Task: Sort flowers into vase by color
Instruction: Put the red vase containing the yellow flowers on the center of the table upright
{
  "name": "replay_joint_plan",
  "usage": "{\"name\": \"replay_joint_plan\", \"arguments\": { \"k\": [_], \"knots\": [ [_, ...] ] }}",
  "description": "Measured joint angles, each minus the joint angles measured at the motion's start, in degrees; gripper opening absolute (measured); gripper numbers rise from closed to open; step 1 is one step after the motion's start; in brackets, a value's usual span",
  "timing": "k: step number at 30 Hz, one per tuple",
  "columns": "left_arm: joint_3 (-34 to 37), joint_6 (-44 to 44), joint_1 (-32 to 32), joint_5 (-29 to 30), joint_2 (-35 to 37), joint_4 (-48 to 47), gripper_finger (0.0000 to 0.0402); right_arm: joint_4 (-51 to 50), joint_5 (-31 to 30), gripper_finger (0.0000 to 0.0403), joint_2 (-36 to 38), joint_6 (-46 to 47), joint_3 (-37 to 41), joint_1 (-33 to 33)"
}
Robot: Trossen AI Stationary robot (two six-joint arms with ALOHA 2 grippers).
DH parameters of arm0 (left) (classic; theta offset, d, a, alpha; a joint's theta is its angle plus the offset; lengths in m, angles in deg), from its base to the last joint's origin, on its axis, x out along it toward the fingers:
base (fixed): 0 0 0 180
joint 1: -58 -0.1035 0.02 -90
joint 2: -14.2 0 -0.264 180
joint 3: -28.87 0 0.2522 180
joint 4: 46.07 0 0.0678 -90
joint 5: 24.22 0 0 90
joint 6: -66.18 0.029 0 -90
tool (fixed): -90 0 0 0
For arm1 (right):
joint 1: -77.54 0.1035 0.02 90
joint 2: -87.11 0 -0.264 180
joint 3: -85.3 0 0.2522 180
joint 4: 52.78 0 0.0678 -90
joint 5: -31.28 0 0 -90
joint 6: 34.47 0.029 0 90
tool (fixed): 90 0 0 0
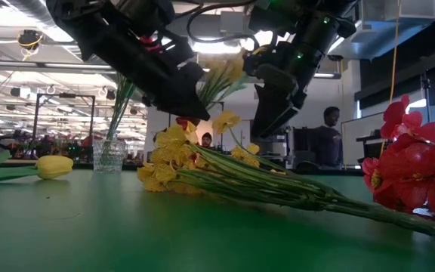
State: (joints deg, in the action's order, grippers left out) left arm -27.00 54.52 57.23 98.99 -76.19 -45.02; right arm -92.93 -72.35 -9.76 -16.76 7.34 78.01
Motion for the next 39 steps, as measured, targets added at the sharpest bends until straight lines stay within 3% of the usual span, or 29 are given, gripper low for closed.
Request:
{"name": "replay_joint_plan", "arguments": {
  "k": [6,14,39],
  "knots": [
    [-0.06,-0.02,-0.11,-4.19,0.04,-0.42,0.0262,0.21,-0.32,0.0319,-0.01,0.02,0.0,0.0],
    [-0.26,-1.61,0.19,-3.11,0.24,-2.3,0.0332,0.44,-0.32,0.0319,-0.01,0.02,0.0,0.0],
    [-0.13,-1.81,4.19,-2.47,8.09,-10.61,0.0331,0.81,-0.3,0.0319,-0.05,0.0,0.0,0.02]
  ]
}}
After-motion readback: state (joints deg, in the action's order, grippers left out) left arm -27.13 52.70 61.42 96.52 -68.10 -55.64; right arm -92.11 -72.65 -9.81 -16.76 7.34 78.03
